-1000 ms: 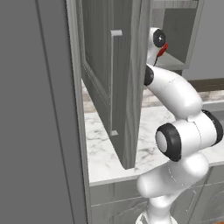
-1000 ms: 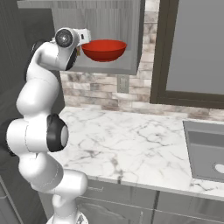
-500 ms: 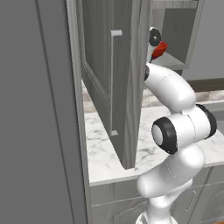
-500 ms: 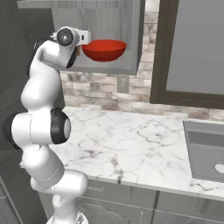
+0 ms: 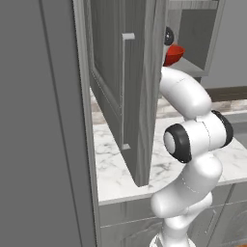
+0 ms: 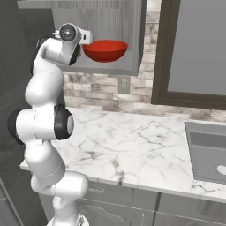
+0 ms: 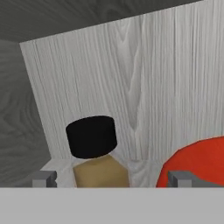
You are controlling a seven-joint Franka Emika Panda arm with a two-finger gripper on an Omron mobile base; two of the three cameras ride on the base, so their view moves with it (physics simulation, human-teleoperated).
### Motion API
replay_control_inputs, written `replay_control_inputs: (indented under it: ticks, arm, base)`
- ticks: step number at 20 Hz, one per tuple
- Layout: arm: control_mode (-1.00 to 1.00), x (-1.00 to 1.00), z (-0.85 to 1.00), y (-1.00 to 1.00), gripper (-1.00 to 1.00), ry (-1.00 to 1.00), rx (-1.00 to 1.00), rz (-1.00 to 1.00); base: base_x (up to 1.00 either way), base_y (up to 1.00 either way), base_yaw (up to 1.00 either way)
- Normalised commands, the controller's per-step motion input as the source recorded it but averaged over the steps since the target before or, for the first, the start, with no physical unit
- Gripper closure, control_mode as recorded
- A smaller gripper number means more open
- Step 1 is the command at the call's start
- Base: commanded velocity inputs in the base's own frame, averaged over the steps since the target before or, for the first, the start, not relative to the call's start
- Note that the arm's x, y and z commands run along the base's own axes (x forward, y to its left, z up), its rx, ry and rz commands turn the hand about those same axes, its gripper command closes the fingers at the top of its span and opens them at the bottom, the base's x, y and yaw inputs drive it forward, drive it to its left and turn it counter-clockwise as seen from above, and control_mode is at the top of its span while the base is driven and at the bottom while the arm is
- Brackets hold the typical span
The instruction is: Take the cinnamon bottle from the cabinet and place it on the dining table, next to the plate with the cupcake. Then take the chocolate from the dining counter and place it on the cupcake plate.
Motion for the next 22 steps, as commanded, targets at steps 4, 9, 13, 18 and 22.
replay_control_inputs:
  ticks: [4, 9, 13, 18, 22]
  arm:
    - [-1.00, 0.19, 0.00, 0.00, -1.00, 0.03, -0.05, 0.00]
    - [-1.00, 0.13, -0.07, 0.14, -1.00, 0.00, -0.09, 0.00]
    - [-1.00, 0.21, -0.18, 0.11, -1.00, 0.01, -0.04, 0.00]
    - [-1.00, 0.23, -0.04, 0.00, -1.00, 0.01, 0.00, 0.00]
    - [-1.00, 0.19, 0.00, 0.00, -1.00, 0.00, 0.00, 0.00]
  base:
    - [0.00, 0.00, 0.00]
    - [0.00, 0.00, 0.00]
    - [0.00, 0.00, 0.00]
    - [0.00, 0.00, 0.00]
    - [0.00, 0.00, 0.00]
